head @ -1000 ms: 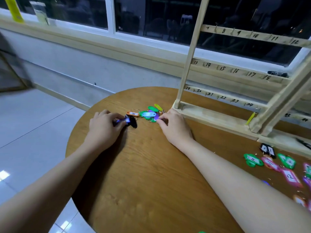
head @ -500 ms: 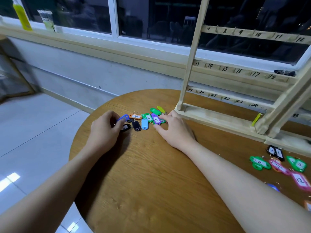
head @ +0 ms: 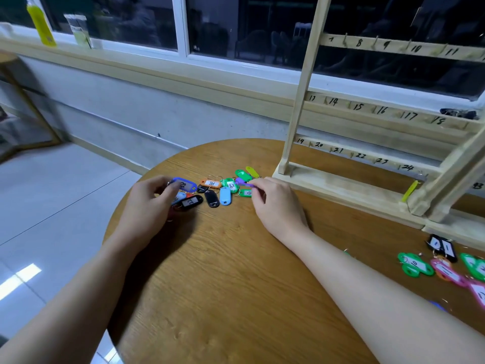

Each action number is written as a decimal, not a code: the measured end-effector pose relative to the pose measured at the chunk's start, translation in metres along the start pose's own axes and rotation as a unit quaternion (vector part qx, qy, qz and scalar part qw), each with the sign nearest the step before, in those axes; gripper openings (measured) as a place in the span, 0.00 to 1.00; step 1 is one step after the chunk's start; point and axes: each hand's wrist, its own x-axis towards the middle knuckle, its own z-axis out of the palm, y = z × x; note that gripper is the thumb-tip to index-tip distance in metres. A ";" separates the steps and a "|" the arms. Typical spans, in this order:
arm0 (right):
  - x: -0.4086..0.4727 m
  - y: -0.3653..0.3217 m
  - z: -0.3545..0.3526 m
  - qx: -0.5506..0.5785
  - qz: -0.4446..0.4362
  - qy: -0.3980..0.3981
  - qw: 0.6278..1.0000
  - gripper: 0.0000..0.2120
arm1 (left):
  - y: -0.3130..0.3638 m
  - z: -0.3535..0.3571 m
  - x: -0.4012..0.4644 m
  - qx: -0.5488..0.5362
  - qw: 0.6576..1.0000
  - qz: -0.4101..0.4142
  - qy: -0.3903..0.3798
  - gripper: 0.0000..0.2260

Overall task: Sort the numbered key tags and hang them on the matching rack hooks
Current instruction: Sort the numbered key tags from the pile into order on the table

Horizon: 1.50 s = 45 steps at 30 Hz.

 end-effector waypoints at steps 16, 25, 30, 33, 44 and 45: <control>0.002 0.006 0.000 0.063 0.018 -0.038 0.997 0.16 | 0.004 0.002 -0.002 0.041 0.999 -0.016 -0.030 0.13; 0.002 0.005 -0.006 0.073 0.011 -0.076 0.994 0.14 | 0.012 0.000 -0.006 0.017 1.000 0.007 -0.025 0.10; -0.009 0.006 -0.050 0.151 0.054 -0.046 0.986 0.09 | 0.020 0.004 -0.016 0.043 0.997 0.057 -0.030 0.06; -0.031 0.008 -0.096 0.185 0.068 -0.034 0.980 0.03 | 0.041 0.018 -0.039 0.011 0.995 0.081 -0.053 0.06; -0.165 0.035 -0.246 0.195 0.153 0.018 0.969 0.10 | 0.135 0.088 -0.132 0.043 0.954 0.187 -0.229 0.09; -0.177 0.037 -0.254 0.203 0.169 0.025 0.964 0.12 | 0.141 0.093 -0.141 0.047 0.951 0.193 -0.235 0.09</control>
